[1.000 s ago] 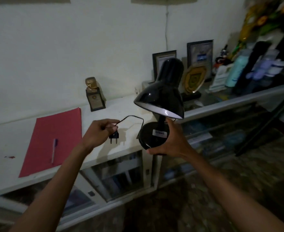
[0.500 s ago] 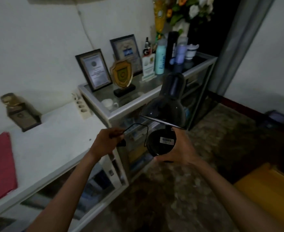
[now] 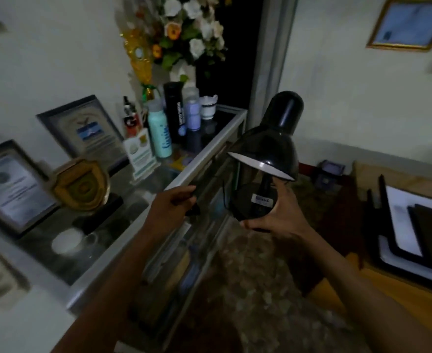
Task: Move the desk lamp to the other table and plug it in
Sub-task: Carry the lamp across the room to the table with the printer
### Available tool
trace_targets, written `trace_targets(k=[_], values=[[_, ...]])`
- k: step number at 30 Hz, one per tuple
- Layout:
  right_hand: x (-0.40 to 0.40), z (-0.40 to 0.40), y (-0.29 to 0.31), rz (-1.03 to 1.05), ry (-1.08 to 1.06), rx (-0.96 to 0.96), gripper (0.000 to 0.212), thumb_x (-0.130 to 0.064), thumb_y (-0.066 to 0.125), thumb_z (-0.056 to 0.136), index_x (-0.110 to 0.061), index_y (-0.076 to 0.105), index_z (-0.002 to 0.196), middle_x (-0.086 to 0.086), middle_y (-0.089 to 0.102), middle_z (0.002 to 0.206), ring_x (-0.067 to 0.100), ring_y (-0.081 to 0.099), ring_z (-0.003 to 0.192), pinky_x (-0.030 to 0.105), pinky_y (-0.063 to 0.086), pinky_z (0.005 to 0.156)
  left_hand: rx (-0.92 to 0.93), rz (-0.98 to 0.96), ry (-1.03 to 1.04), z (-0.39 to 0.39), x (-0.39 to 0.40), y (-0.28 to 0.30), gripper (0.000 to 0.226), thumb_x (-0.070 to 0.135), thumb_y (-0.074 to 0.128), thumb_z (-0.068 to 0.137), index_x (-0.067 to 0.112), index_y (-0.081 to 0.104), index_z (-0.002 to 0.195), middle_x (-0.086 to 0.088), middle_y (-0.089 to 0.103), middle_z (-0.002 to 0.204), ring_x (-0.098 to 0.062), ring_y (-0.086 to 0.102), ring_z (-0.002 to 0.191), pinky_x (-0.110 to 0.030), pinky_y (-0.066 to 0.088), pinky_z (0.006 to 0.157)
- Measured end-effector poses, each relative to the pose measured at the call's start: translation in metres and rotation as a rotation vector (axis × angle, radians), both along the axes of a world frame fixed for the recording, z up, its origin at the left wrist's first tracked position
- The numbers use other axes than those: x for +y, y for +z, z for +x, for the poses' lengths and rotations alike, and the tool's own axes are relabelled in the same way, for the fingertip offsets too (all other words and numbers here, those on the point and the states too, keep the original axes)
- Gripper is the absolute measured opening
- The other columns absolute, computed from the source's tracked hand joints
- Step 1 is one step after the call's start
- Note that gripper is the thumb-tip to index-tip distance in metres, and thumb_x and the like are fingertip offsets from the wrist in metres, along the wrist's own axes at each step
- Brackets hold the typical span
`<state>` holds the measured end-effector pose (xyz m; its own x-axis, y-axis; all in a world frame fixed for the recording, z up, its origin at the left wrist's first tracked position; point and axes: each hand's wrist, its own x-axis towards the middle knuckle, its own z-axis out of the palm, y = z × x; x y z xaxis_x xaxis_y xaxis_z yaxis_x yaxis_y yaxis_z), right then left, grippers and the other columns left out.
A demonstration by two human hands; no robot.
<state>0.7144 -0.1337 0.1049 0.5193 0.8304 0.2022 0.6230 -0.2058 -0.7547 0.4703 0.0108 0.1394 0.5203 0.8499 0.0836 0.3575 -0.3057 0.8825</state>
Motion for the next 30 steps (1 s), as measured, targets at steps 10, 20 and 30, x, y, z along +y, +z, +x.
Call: trace_targets(k=[10,20,30], values=[[0.047,0.155,-0.015,-0.013,-0.178,-0.003,0.124,-0.065,0.093,0.039,-0.032,0.035,0.143,0.000,0.049,0.138,0.025,0.048,0.128,0.045,0.047,0.107,-0.031,0.009,-0.150,0.182,0.086,-0.002,0.032,0.009,0.067,0.091,0.007,0.068,0.122,-0.016,0.072,0.103,-0.018,0.068,0.091,-0.003,0.047,0.067],[0.106,0.367,-0.024,-0.071,-0.249,0.065,0.125,-0.067,0.093,0.036,-0.032,0.038,0.143,0.000,0.052,0.137,0.026,0.052,0.127,0.049,0.051,0.103,-0.011,-0.001,-0.200,0.421,0.184,0.006,0.033,0.013,0.068,0.090,0.011,0.067,0.124,-0.008,0.069,0.117,-0.018,0.065,0.106,-0.022,0.051,0.088],[0.174,0.551,-0.037,-0.060,-0.469,0.097,0.128,-0.058,0.097,0.041,-0.031,0.032,0.148,0.004,0.050,0.140,0.027,0.052,0.128,0.052,0.049,0.105,-0.071,-0.110,-0.343,0.652,0.299,-0.024,0.029,0.010,0.071,0.087,0.013,0.070,0.116,0.010,0.069,0.089,0.002,0.066,0.079,-0.007,0.052,0.063]])
